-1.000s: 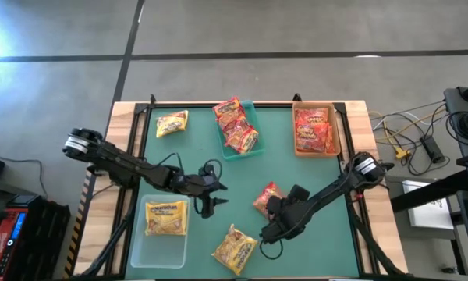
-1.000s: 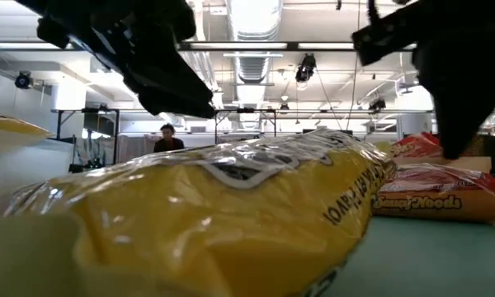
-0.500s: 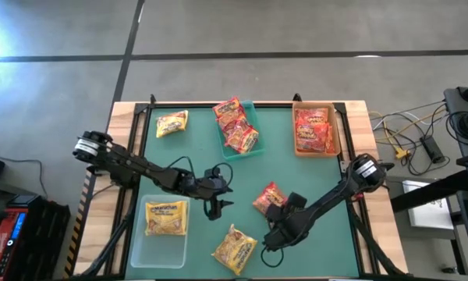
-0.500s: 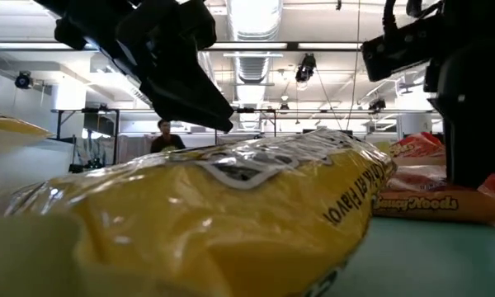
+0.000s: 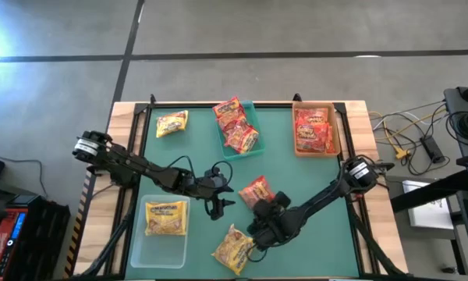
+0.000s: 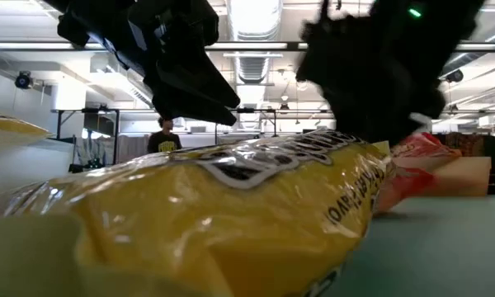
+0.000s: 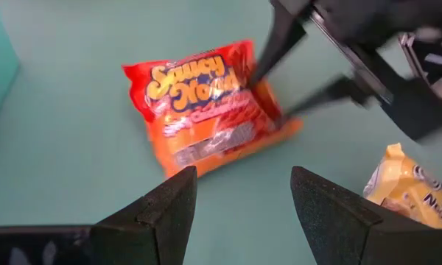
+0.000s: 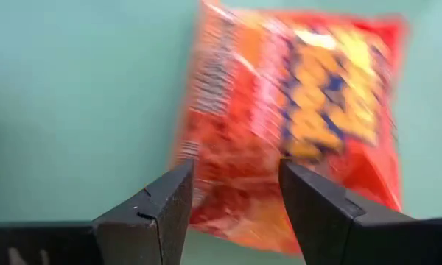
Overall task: Sort Maruchan noodles
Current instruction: Put the orange noodle pack into the orange bin
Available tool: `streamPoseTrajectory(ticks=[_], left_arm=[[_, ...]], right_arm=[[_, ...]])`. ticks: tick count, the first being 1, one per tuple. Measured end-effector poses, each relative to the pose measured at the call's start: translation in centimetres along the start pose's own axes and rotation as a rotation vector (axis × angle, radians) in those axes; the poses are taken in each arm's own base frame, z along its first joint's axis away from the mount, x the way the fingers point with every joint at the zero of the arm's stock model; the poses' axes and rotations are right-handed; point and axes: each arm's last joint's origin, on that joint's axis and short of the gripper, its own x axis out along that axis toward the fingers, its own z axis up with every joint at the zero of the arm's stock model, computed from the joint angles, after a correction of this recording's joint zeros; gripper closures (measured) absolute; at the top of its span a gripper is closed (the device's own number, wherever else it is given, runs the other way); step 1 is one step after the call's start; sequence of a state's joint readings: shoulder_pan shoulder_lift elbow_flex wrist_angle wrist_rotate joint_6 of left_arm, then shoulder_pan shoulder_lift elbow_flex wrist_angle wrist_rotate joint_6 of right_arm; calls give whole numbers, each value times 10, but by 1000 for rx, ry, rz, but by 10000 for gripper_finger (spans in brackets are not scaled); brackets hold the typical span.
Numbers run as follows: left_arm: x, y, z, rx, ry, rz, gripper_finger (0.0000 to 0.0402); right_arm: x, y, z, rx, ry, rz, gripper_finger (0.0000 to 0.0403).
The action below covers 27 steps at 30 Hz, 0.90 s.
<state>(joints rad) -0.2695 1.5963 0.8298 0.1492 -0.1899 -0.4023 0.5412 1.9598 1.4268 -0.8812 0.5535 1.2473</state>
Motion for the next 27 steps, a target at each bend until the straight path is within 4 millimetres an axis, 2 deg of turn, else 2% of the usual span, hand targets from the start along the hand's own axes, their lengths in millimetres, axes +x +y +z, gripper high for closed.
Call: streamPoseTrajectory(ticks=[5,9,15,19,27], left_arm=[[0,3,-7,-109,19,9,198],[1,8,-20,-204,52,29,198],[1,12,-29,-294,-3,-2,198],[1,12,-33,-291,33,-52,198],[1,12,-32,-246,30,-62,198]], right_arm=[[-7,17,19,-36,-89,142,211],[-21,20,28,-125,-101,150,211],[-29,0,24,-190,6,-33,211],[-28,-17,17,-181,100,-173,211],[-21,-16,11,-119,119,-148,211]])
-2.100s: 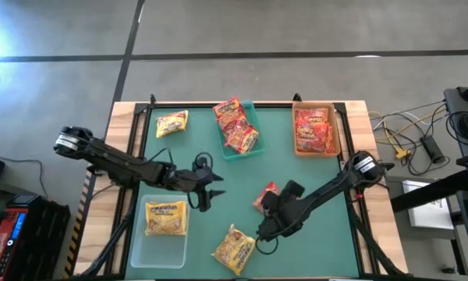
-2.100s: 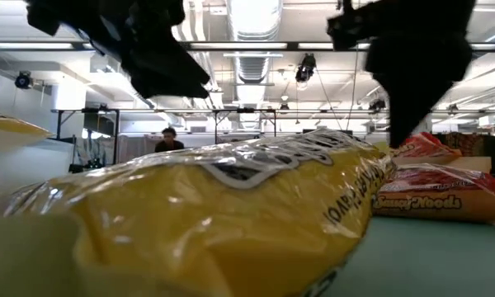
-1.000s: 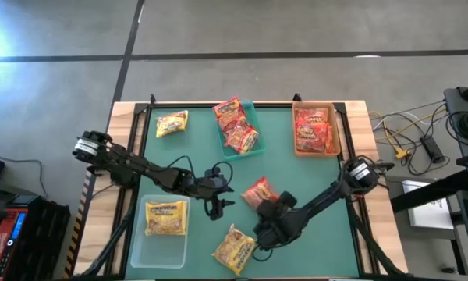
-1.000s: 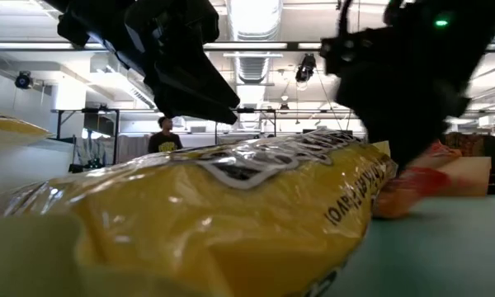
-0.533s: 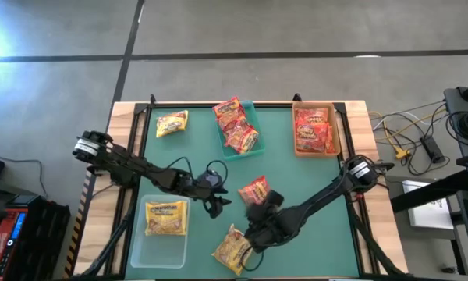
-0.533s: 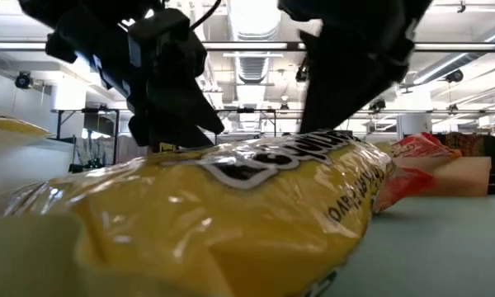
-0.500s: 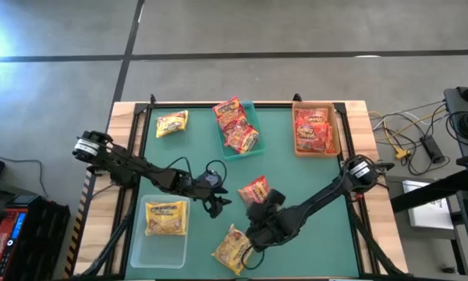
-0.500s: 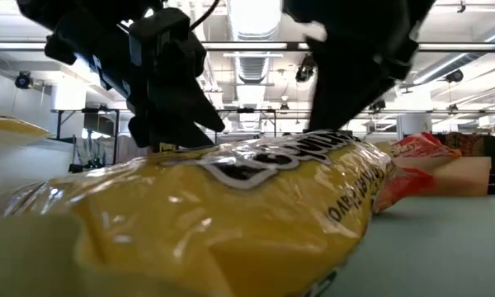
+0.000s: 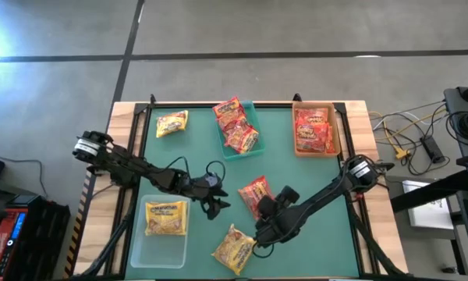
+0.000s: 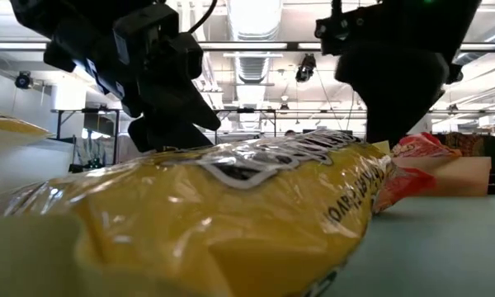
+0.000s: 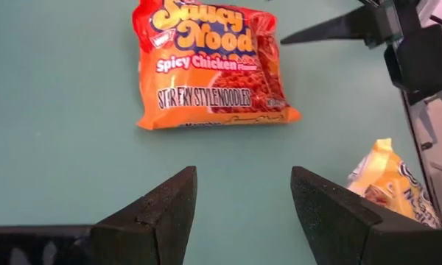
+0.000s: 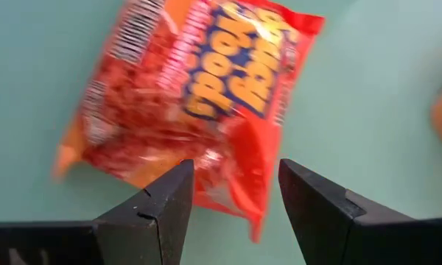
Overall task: Sort Maruchan noodles
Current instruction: Put the orange noodle pack into the orange bin
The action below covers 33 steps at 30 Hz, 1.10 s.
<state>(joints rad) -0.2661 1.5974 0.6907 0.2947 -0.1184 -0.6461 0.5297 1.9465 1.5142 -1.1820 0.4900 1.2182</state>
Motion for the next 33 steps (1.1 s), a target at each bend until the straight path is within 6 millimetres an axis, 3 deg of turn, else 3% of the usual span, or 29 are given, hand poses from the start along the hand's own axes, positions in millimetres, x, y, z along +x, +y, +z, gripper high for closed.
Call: streamPoseTrajectory(ticks=[13,25,33], left_arm=[[0,0,-1,-37,3,3,198],[0,1,1,-96,-53,60,198],[0,1,1,-76,-54,60,198]], right_arm=[[7,25,5,68,-102,247,211],[30,24,4,170,-138,264,211],[40,29,25,175,-276,358,211]])
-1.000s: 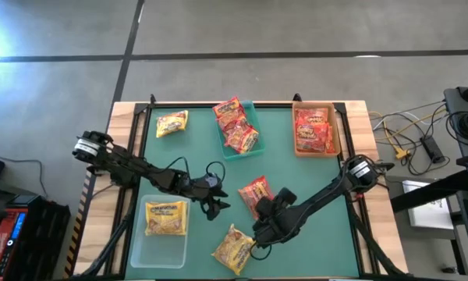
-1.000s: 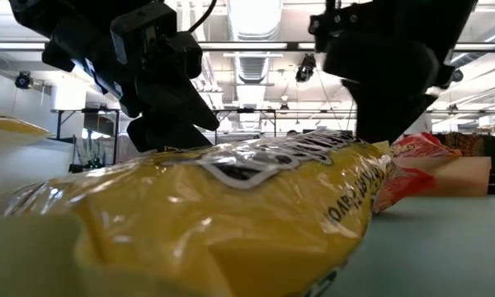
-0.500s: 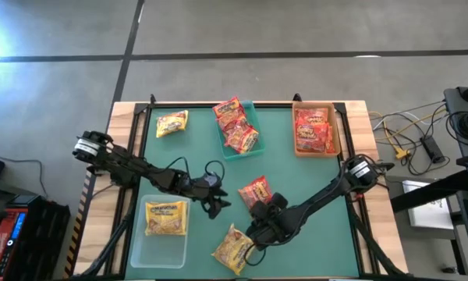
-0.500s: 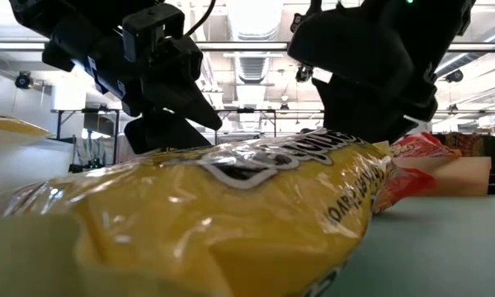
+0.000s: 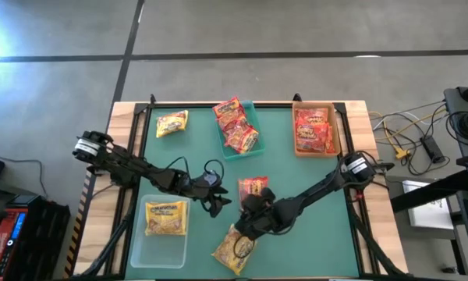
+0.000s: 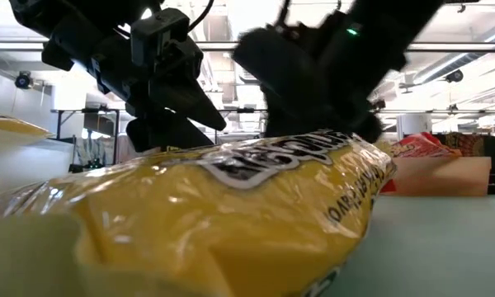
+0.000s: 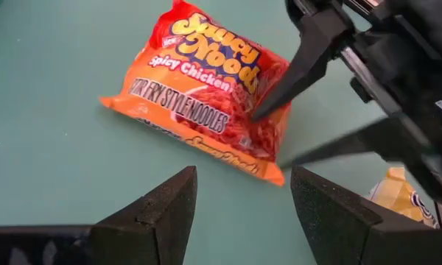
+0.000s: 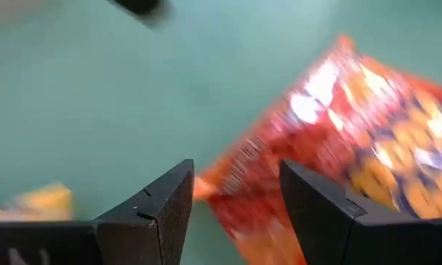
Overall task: Sort Maruchan noodles
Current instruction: Put the orange noodle pack into the orange bin
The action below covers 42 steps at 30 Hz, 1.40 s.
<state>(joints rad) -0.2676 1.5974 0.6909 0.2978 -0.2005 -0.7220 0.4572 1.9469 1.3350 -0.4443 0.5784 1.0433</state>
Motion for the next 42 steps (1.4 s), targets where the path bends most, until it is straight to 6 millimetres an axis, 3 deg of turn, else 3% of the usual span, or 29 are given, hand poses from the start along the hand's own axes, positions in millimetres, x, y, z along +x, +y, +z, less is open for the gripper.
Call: streamPoseTrajectory(ticks=[4,8,14,23,35,42], left_arm=[[0,0,0,11,0,0,198],[6,1,-6,33,16,9,198],[32,9,-22,-3,35,25,198],[48,6,-20,-65,-61,-52,198],[59,27,-14,-176,-126,84,198],[68,30,-14,-199,-115,91,198]], right_arm=[[1,5,11,-53,-44,67,211],[-12,3,15,-98,6,40,211],[-37,-16,5,-44,125,-123,211],[-59,-34,-13,-10,115,-319,211],[-43,-58,-35,88,89,-404,211],[-28,-70,-43,106,123,-379,211]])
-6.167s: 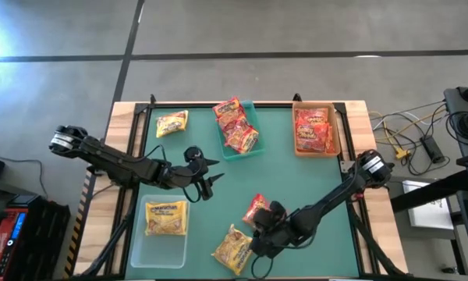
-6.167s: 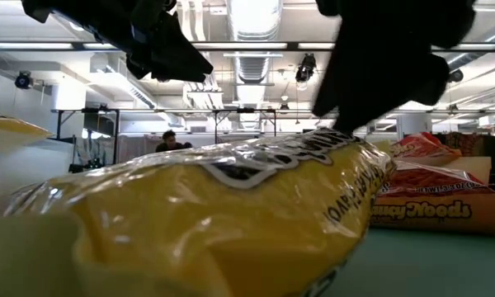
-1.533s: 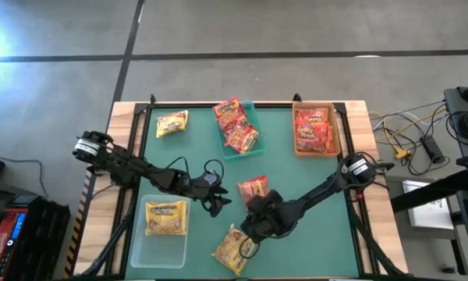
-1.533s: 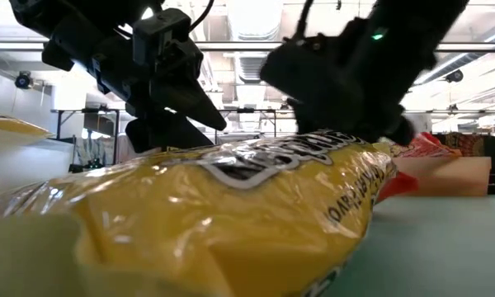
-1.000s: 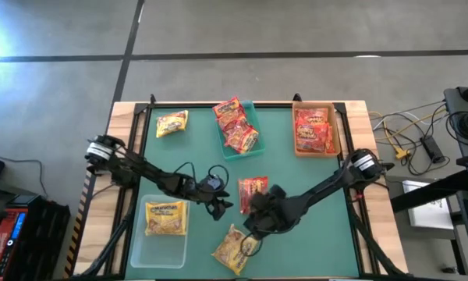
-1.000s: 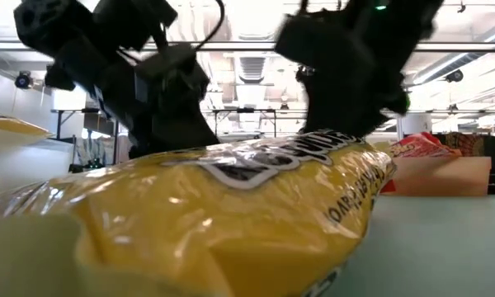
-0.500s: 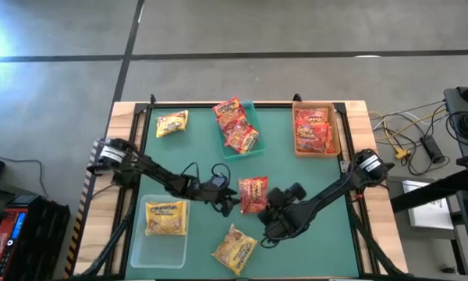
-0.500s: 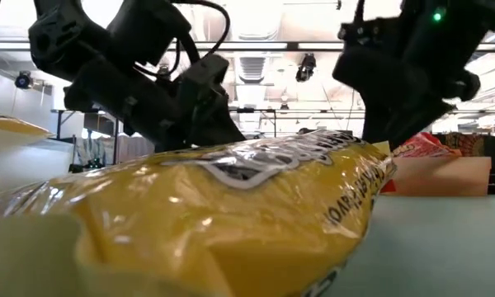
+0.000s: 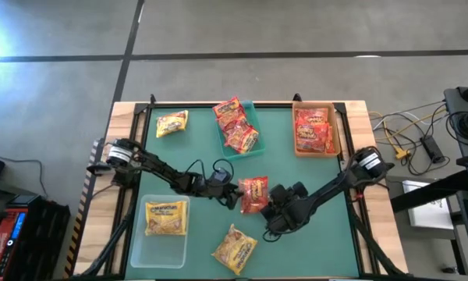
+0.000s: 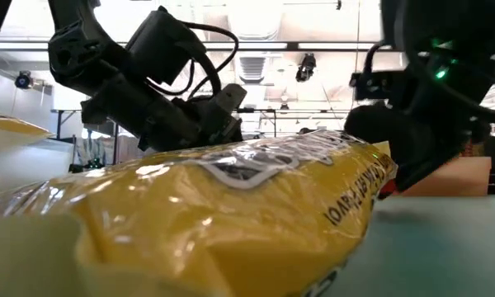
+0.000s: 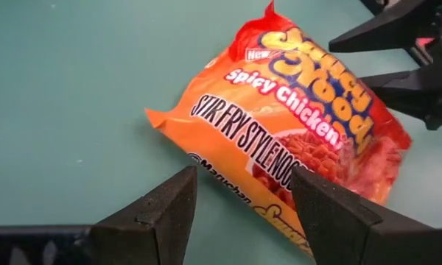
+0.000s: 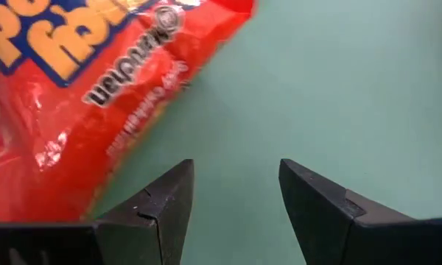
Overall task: Sort Maruchan noodles
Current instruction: Put the orange noodle pack into the orange bin
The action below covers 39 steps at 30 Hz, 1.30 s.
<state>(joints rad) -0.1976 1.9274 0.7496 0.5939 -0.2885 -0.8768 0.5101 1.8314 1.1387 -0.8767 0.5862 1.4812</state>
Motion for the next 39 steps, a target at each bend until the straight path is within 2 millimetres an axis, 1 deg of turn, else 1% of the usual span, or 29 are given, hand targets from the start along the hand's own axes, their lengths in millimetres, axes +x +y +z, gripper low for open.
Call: streamPoseTrajectory(ticks=[4,9,15,20,24,30,34,36,39], left_arm=[[4,-1,-2,0,17,-12,198],[6,-2,-1,29,18,-17,198],[7,0,2,78,22,-23,198],[7,0,2,105,21,-20,198],[7,1,2,129,23,-17,198],[7,1,2,172,28,-13,198],[7,1,2,187,30,-10,198],[7,1,2,187,29,-11,198],[7,1,2,196,28,-12,198]], right_arm=[[13,-1,4,7,22,77,211],[17,-6,10,-14,54,137,211],[4,-18,17,-1,75,295,211],[-2,-29,23,79,26,466,211],[-4,-35,22,148,-9,582,211],[-5,-42,22,121,-13,563,211],[-4,-43,21,121,-3,549,211],[-4,-43,21,143,21,556,211],[-6,-41,21,241,79,587,211]])
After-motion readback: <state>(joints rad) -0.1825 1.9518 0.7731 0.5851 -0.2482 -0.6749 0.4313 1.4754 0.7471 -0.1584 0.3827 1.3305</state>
